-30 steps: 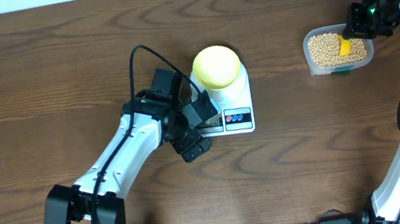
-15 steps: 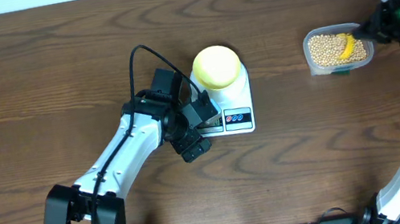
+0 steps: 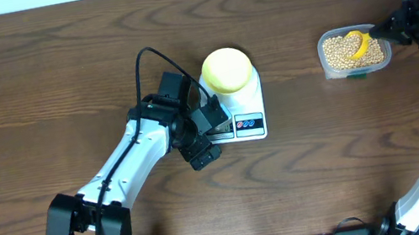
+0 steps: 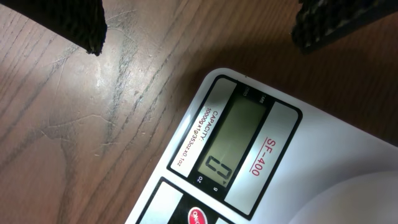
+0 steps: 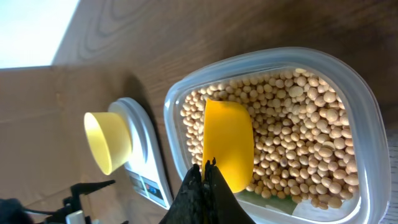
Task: Scoop item into bowl and weigh 50g on scale
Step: 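Close the right gripper on the scoop and scoop soybeans, then lift the filled scoop out of the tub with the right gripper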
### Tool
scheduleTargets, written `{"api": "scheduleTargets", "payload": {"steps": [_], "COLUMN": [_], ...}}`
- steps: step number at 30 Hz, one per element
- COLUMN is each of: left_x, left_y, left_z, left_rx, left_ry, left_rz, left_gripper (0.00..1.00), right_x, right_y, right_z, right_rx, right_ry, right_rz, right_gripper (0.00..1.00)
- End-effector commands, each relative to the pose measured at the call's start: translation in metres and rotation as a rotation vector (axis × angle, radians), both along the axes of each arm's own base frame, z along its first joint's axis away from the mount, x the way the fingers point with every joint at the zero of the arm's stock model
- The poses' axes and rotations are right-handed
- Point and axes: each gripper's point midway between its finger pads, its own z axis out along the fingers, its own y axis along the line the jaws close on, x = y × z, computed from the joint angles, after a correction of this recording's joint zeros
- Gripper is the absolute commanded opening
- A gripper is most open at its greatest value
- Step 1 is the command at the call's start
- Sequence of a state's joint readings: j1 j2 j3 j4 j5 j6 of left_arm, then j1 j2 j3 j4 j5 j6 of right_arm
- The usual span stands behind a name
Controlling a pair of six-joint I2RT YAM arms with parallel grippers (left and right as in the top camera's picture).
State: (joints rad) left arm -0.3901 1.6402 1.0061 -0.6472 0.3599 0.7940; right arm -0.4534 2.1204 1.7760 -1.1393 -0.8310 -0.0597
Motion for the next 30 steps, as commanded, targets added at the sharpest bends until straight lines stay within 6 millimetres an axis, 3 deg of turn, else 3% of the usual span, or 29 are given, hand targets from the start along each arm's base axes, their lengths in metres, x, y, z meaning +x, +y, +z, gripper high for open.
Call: {"api": "scheduleTargets", "payload": {"steps": [1,7,30], "left_x": [-0.003,-0.002,-0.003], "left_y": [0.002,0.002,0.002], "left_z": [-0.005,-0.004,-0.005], "left_rx": [0.017,0.017,0.017], "left_ry": [0.005,0.005,0.005], "left_rz": [-0.016,-0.016,-0.016], "left_gripper": [0.98,0.98,0.98], "right_x": [0.0,-0.004,0.0], "right_y": [-0.009,-0.023,-0.02], "right_z": [0.009,0.011,0.019], "right_rx": [0.089,0.105,0.146], "right_ry": [-0.049,-0.051,-0.088], "right_rz": [-0.026,-0.063,-0.058], "right_gripper": [0.01,0.01,0.01]}}
